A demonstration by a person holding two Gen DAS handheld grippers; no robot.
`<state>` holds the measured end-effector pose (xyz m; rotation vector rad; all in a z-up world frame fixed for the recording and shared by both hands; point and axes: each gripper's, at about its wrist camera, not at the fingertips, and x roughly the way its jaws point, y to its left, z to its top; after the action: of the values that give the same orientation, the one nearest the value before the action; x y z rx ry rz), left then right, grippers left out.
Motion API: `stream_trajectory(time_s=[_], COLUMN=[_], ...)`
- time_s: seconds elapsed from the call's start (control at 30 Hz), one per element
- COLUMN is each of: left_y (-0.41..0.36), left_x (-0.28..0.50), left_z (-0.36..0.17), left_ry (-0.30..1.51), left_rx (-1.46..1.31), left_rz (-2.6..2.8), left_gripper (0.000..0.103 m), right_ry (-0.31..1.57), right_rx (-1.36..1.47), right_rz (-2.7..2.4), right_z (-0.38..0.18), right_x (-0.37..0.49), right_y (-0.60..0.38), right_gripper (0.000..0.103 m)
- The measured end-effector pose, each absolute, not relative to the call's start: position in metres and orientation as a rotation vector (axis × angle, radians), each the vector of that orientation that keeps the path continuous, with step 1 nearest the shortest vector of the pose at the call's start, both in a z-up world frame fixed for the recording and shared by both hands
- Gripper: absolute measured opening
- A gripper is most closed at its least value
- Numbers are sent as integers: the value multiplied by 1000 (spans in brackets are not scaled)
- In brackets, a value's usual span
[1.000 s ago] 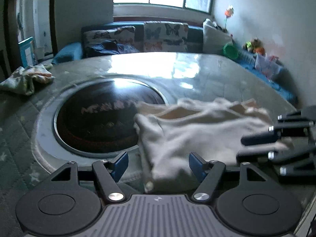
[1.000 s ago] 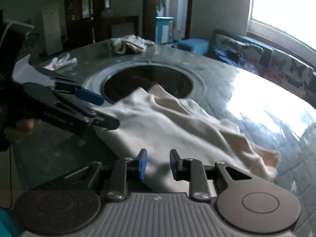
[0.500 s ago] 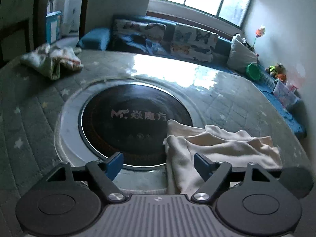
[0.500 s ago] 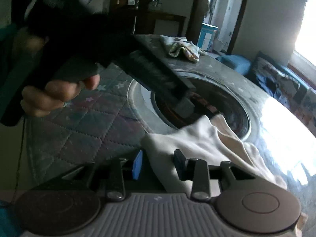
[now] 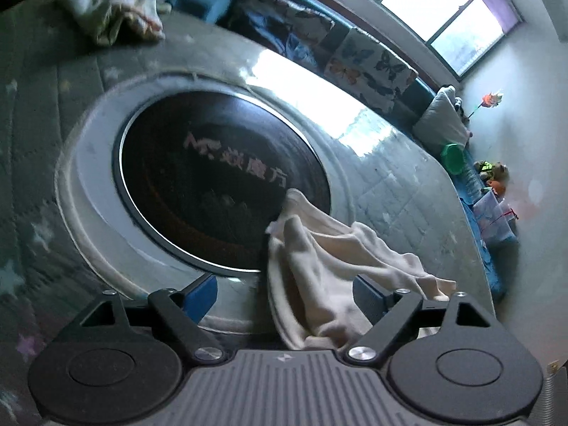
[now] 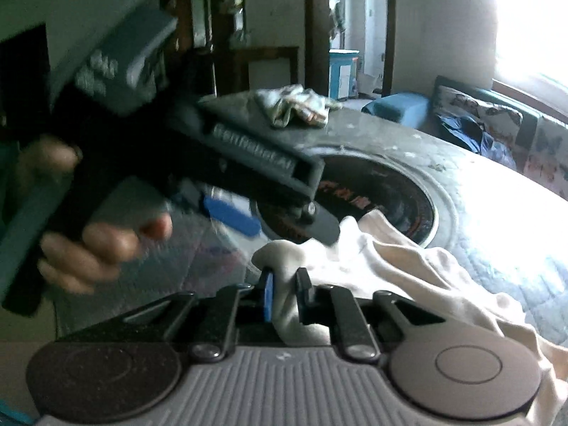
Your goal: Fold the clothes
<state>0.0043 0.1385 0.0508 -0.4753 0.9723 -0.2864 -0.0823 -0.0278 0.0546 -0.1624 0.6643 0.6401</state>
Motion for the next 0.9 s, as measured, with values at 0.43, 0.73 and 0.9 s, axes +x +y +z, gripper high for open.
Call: stream_trajectory(time_s=[0.43, 0.73, 0.9], left_y=[116, 107, 106], left_x=[13, 9, 7], left_z=[35, 33, 31], left_ry=[1043, 1034, 1027], left_rx=[-629, -615, -593], left_rz=[-335, -328, -323], left_gripper=[53, 22, 19], right_ry=[641, 647, 625], right_rx=[-22, -45, -41], right_rz=[659, 682, 636], right_z=[74, 72, 78], right_x=[-89, -89, -95], right_y=[-62, -66, -83], right_gripper=[9, 11, 18])
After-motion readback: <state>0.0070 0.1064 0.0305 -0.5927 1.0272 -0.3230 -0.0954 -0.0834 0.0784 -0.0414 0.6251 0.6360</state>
